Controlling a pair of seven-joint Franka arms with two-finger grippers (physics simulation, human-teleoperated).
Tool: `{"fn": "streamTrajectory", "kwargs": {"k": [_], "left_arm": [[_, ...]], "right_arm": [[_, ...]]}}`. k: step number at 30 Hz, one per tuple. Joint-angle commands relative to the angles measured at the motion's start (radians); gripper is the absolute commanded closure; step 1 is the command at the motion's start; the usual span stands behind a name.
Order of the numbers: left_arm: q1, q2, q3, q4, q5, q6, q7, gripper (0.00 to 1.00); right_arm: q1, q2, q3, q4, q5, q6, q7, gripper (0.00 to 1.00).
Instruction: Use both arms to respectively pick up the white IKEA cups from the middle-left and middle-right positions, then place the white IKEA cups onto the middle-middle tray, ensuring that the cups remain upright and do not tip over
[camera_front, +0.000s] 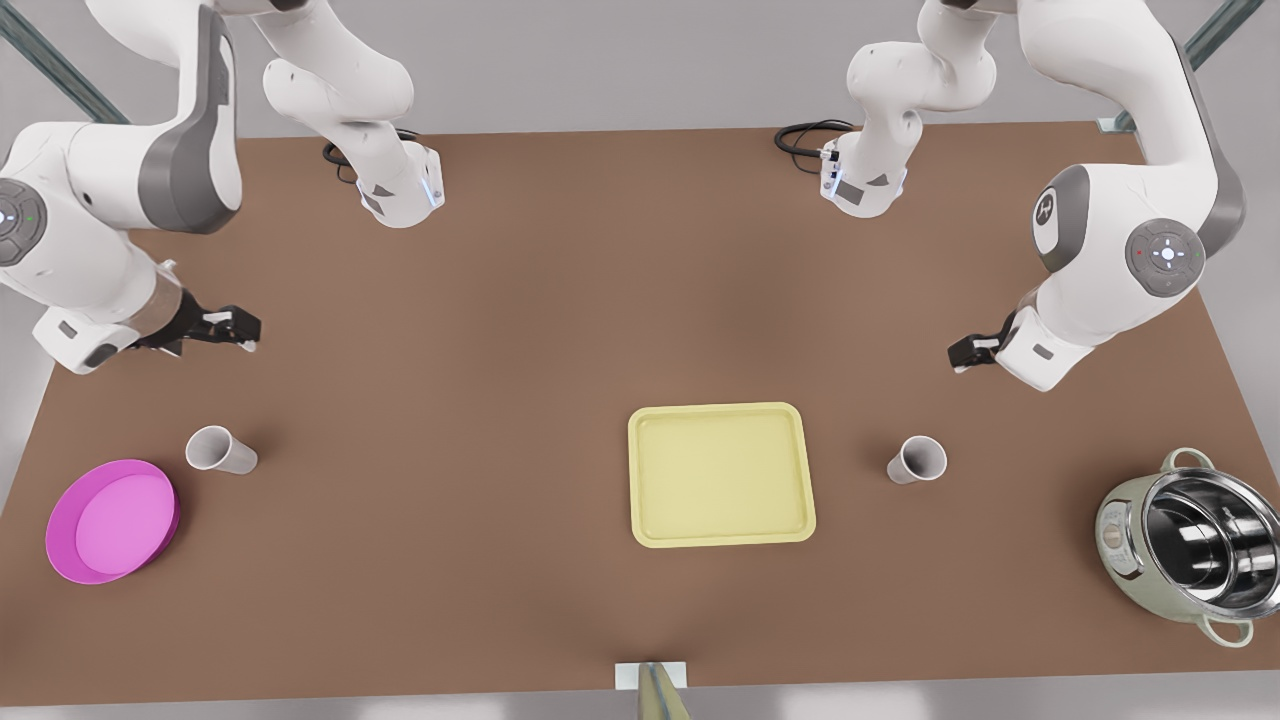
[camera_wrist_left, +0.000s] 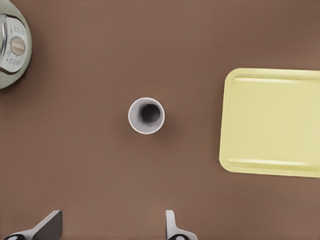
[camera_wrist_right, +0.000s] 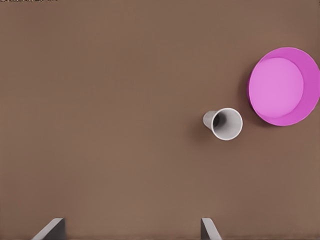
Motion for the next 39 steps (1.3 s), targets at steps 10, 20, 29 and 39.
{"fn": "streamTrajectory", "kwargs": {"k": [10, 20, 29, 39], "left_arm": [[0.081, 0.405, 0.069, 0.148, -0.068, 0.3, 0.185, 0.0], [0.043, 0.408, 0.055, -0.121, -0.071, 0.595, 0.182, 0.0], [0.046, 0.447, 0.055, -0.148, -0.174, 0.59, 0.182, 0.73], [0.003, 0.443, 0.038, 0.125, -0.202, 0.256, 0.06, 0.79]], "right_arm": [[-0.025, 0.316, -0.046, 0.147, 0.011, 0.046, 0.043, 0.0], [-0.197, 0.56, -0.143, 0.222, 0.14, 0.275, -0.488, 0.0], [-0.232, 0.574, -0.192, 0.108, 0.163, 0.405, -0.64, 0.0], [-0.246, 0.579, -0.218, -0.04, 0.2, 0.574, -0.68, 0.0]]}}
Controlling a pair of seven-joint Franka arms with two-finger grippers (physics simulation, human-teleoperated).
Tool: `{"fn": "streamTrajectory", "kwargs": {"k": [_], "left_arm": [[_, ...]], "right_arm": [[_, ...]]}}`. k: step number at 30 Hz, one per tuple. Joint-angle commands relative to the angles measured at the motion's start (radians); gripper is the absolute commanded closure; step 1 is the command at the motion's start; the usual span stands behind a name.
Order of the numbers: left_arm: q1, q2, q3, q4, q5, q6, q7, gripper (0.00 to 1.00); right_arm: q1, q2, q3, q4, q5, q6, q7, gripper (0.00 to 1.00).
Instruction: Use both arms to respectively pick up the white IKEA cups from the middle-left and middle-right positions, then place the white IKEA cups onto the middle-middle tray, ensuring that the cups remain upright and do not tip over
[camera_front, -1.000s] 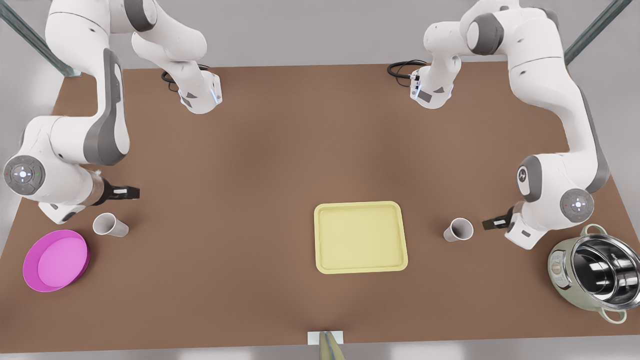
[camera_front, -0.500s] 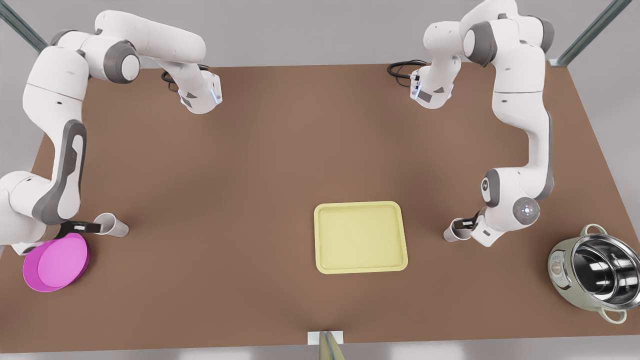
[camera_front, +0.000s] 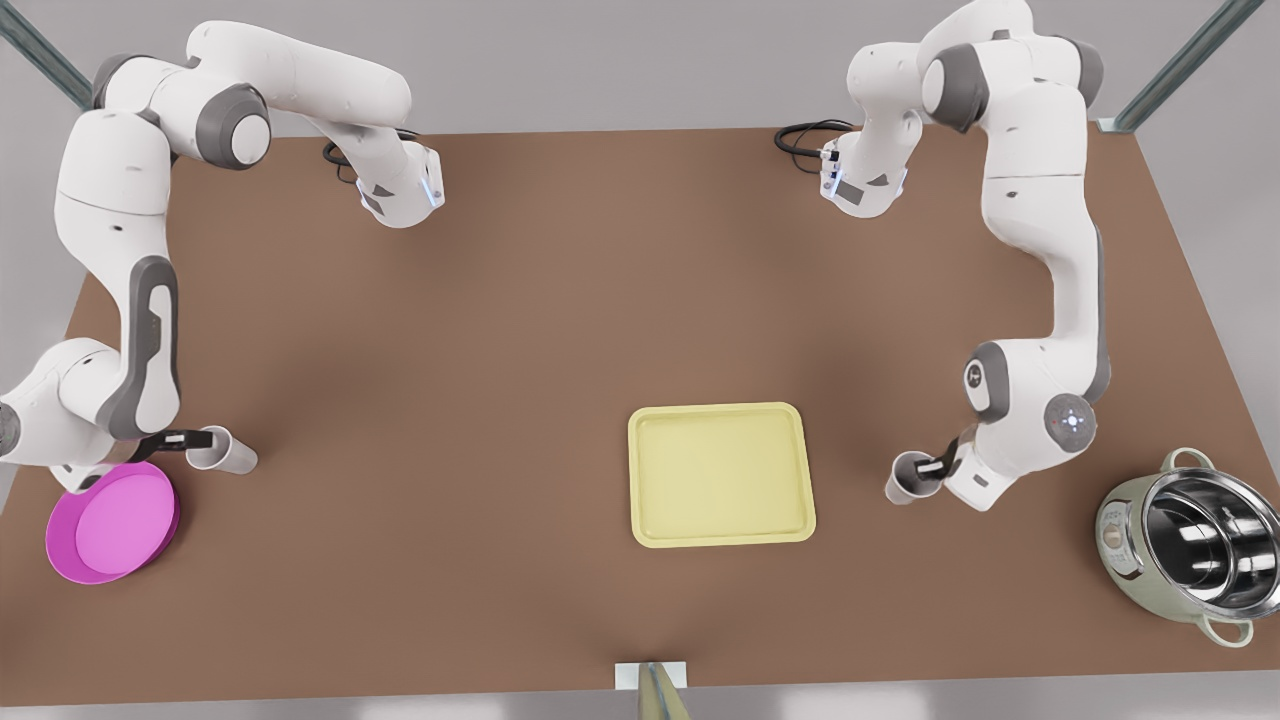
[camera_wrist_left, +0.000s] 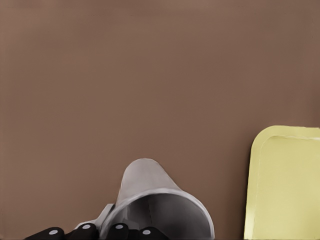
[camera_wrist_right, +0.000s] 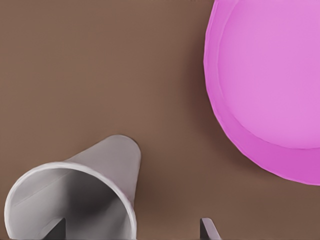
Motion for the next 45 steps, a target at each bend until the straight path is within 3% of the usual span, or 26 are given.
{"fn": "streamTrajectory", "kwargs": {"k": [1, 4, 7, 9, 10, 14, 18, 21, 22, 23, 24, 25, 28, 32, 34, 36, 37, 39, 41, 42, 43, 45], "left_arm": [[-0.044, -0.001, -0.001, 0.107, -0.004, -0.257, -0.124, 0.79], [-0.181, 0.033, -0.001, 0.15, -0.008, -0.235, -0.338, 0.79], [-0.193, 0.092, -0.081, 0.166, -0.016, -0.205, -0.385, 0.79], [-0.19, 0.134, -0.105, 0.168, -0.038, -0.155, -0.382, 0.79], [-0.191, 0.151, -0.122, 0.166, -0.039, -0.135, -0.395, 0.79], [-0.19, 0.181, -0.135, 0.166, -0.038, -0.106, -0.402, 0.79], [-0.185, 0.201, -0.135, 0.165, -0.038, -0.085, -0.399, 0.79], [-0.181, 0.212, -0.135, 0.165, -0.038, -0.071, -0.398, 0.76], [-0.181, 0.212, -0.135, 0.165, -0.038, -0.068, -0.398, 0.51], [-0.181, 0.212, -0.135, 0.165, -0.038, -0.071, -0.398, 0.35], [-0.178, 0.212, -0.135, 0.165, -0.038, -0.071, -0.398, 0.05], [-0.173, 0.211, -0.135, 0.165, -0.036, -0.071, -0.398, 0.0], [-0.165, 0.194, -0.135, 0.165, -0.031, -0.076, -0.398, 0.0], [-0.159, 0.135, -0.13, 0.168, -0.028, -0.135, -0.402, 0.0], [-0.126, 0.063, -0.116, 0.214, 0.019, -0.315, -0.404, 0.0], [-0.064, 0.011, -0.115, 0.363, 0.13, -0.603, -0.396, 0.0], [-0.001, -0.03, -0.116, 0.41, 0.188, -0.688, -0.37, 0.0], [0.091, -0.073, -0.118, 0.41, 0.304, -0.729, -0.071, 0.0], [0.109, -0.076, -0.116, 0.413, 0.317, -0.75, -0.049, 0.0], [0.105, -0.14, -0.125, 0.38, 0.315, -0.72, -0.054, 0.0], [0.022, -0.379, -0.061, 0.02, 0.315, -0.465, -0.06, 0.0], [0.009, -0.379, -0.044, 0.001, 0.308, -0.468, -0.06, 0.0]], "right_arm": [[0.0, -0.001, -0.001, -0.02, 0.008, 0.089, -0.227, 0.0], [0.0, 0.015, -0.001, -0.025, 0.008, 0.101, -0.225, 0.0], [0.0, 0.028, -0.001, -0.027, 0.023, 0.106, -0.225, 0.01], [0.0, 0.028, -0.001, -0.033, 0.023, 0.109, -0.227, 0.36], [0.0, 0.028, -0.001, -0.033, 0.023, 0.111, -0.227, 0.48], [0.005, 0.019, -0.001, -0.033, 0.011, 0.108, -0.259, 0.79], [0.021, 0.01, 0.013, -0.031, 0.01, 0.089, -0.284, 0.79], [0.196, -0.076, 0.015, -0.019, 0.02, 0.005, -0.278, 0.79], [0.279, -0.093, 0.015, -0.01, 0.048, 0.0, -0.268, 0.79], [0.339, -0.094, 0.013, 0.007, 0.08, 0.0, -0.23, 0.79], [0.417, -0.096, 0.015, 0.01, 0.085, 0.0, -0.098, 0.79], [0.492, -0.096, 0.015, 0.015, 0.088, 0.0, 0.029, 0.79], [0.696, -0.07, 0.013, 0.07, 0.181, 0.012, 0.403, 0.79], [0.841, 0.074, 0.013, 0.228, 0.227, 0.035, 0.821, 0.79], [0.888, 0.176, 0.015, 0.349, 0.293, 0.035, 1.025, 0.79], [0.9, 0.252, 0.018, 0.452, 0.296, 0.034, 1.161, 0.79], [0.894, 0.288, 0.068, 0.504, 0.296, 0.035, 1.276, 0.79], [0.897, 0.335, 0.104, 0.576, 0.295, 0.035, 1.397, 0.79], [0.899, 0.361, 0.137, 0.613, 0.295, 0.037, 1.457, 0.79], [0.907, 0.38, 0.145, 0.633, 0.295, 0.037, 1.474, 0.79], [0.919, 0.395, 0.145, 0.638, 0.293, 0.035, 1.476, 0.79], [0.931, 0.41, 0.144, 0.639, 0.293, 0.035, 1.476, 0.79]]}}
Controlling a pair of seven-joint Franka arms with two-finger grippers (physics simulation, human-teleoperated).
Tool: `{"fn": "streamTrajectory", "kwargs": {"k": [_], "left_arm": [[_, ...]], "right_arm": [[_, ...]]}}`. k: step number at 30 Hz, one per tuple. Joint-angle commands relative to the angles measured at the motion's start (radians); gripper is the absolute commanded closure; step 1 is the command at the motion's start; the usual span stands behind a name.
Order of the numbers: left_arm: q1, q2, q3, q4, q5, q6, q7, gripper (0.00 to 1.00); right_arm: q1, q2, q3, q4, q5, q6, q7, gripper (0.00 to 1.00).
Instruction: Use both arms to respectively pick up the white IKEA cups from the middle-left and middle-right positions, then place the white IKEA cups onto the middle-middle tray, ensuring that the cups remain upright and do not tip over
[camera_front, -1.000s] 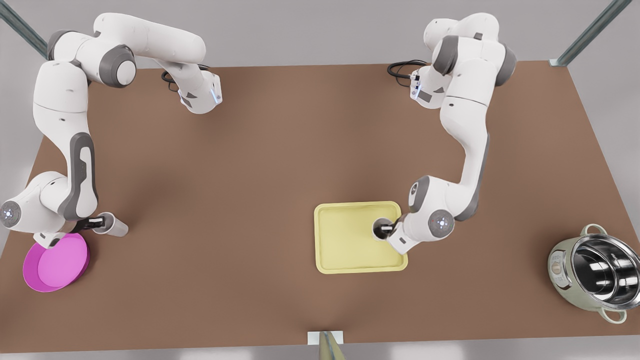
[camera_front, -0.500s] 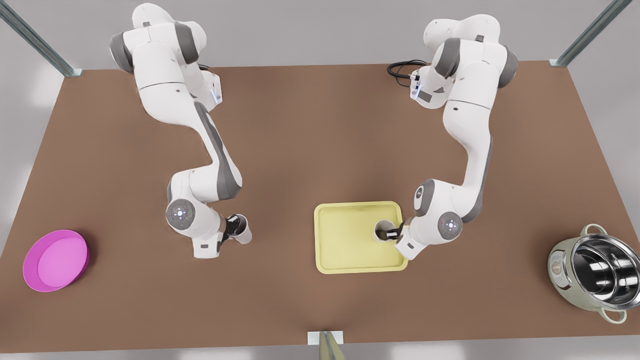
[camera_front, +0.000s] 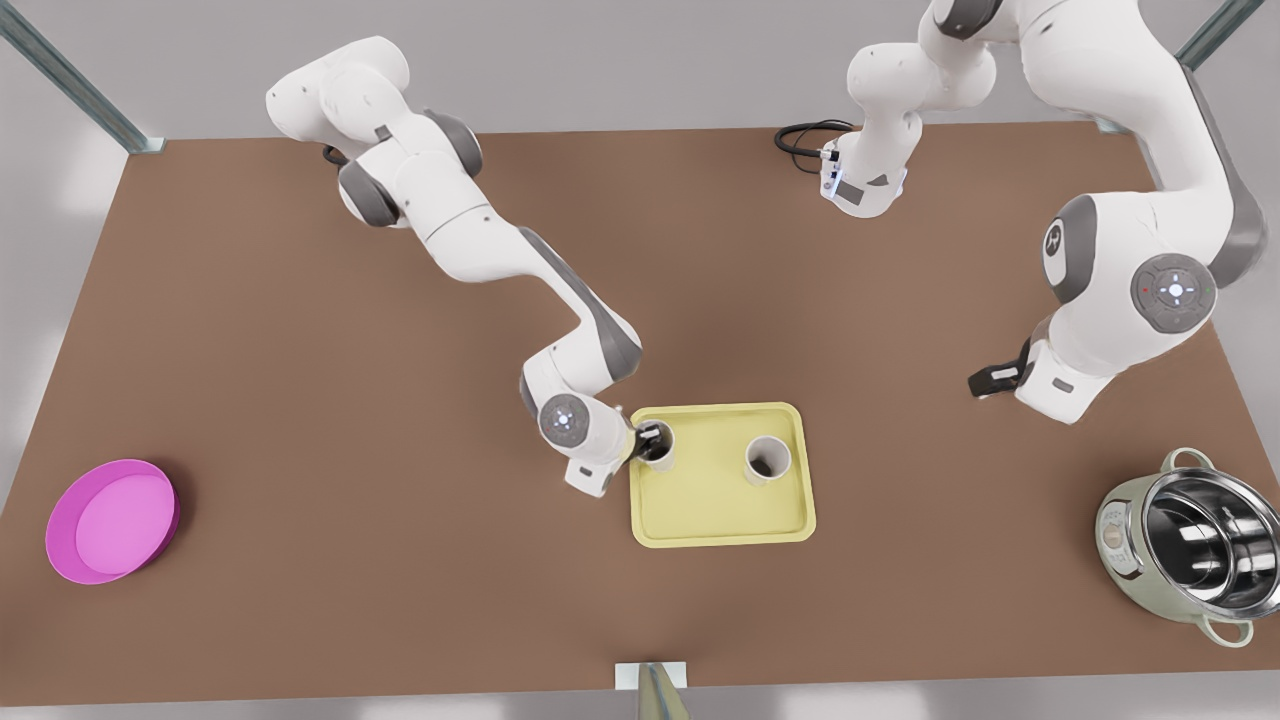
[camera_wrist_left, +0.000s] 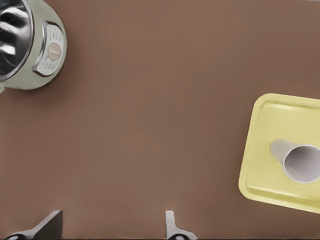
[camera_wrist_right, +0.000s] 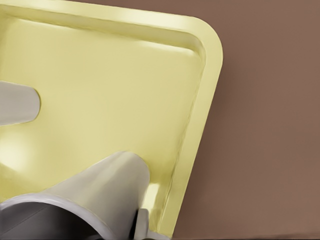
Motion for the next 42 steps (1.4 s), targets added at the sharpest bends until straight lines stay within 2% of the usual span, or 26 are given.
{"fn": "streamTrajectory", "kwargs": {"k": [1, 5, 6, 20, 27, 29, 30, 32, 33, 35, 37, 39, 42], "left_arm": [[-0.006, -0.025, 0.01, -0.04, -0.001, 0.047, 0.159, 0.0], [-0.01, -0.01, 0.009, -0.033, -0.033, 0.051, 0.162, 0.0], [-0.009, -0.007, 0.009, -0.033, -0.036, 0.051, 0.162, 0.0], [-0.012, 0.009, 0.007, -0.031, -0.031, 0.056, 0.158, 0.0], [-0.013, 0.009, 0.007, -0.031, -0.031, 0.056, 0.158, 0.0], [-0.013, 0.009, 0.007, -0.025, -0.033, 0.054, 0.158, 0.0], [-0.012, 0.009, 0.007, -0.025, -0.033, 0.054, 0.158, 0.0], [-0.012, 0.009, 0.007, -0.025, -0.034, 0.054, 0.159, 0.0], [-0.012, 0.009, 0.007, -0.025, -0.039, 0.054, 0.159, 0.0], [-0.01, 0.009, 0.007, -0.025, -0.04, 0.053, 0.164, 0.0], [-0.012, 0.015, 0.007, -0.025, -0.039, 0.053, 0.162, 0.0], [-0.01, 0.015, 0.007, -0.025, -0.039, 0.053, 0.164, 0.0], [-0.012, 0.015, 0.007, -0.025, -0.039, 0.051, 0.161, 0.0]], "right_arm": [[0.005, 0.008, 0.001, 0.009, -0.002, 0.0, 0.75, 0.79], [0.005, 0.025, -0.004, 0.022, -0.002, 0.0, 0.749, 0.79], [0.005, 0.025, -0.004, 0.022, -0.003, 0.0, 0.749, 0.0], [0.013, 0.016, -0.005, 0.021, -0.006, 0.0, 0.746, 0.0], [-0.012, -0.142, 0.001, -0.007, 0.014, -0.13, 0.732, 0.0], [-0.145, -0.239, -0.011, -0.043, -0.012, -0.381, 0.45, 0.0], [-0.271, -0.256, -0.019, -0.04, -0.12, -0.535, 0.108, 0.0], [-0.32, -0.271, -0.036, -0.043, -0.471, -0.61, -0.239, 0.0], [-0.345, -0.32, -0.048, -0.048, -0.491, -0.624, -0.307, 0.0], [-0.415, -0.679, -0.025, -0.318, -0.479, -0.615, -0.256, 0.0], [-0.449, -0.892, -0.02, -0.444, -0.48, -0.62, -0.204, 0.0], [-0.466, -1.009, -0.02, -0.551, -0.486, -0.62, -0.199, 0.0], [-0.472, -1.023, -0.019, -0.553, -0.485, -0.621, -0.196, 0.0]]}}
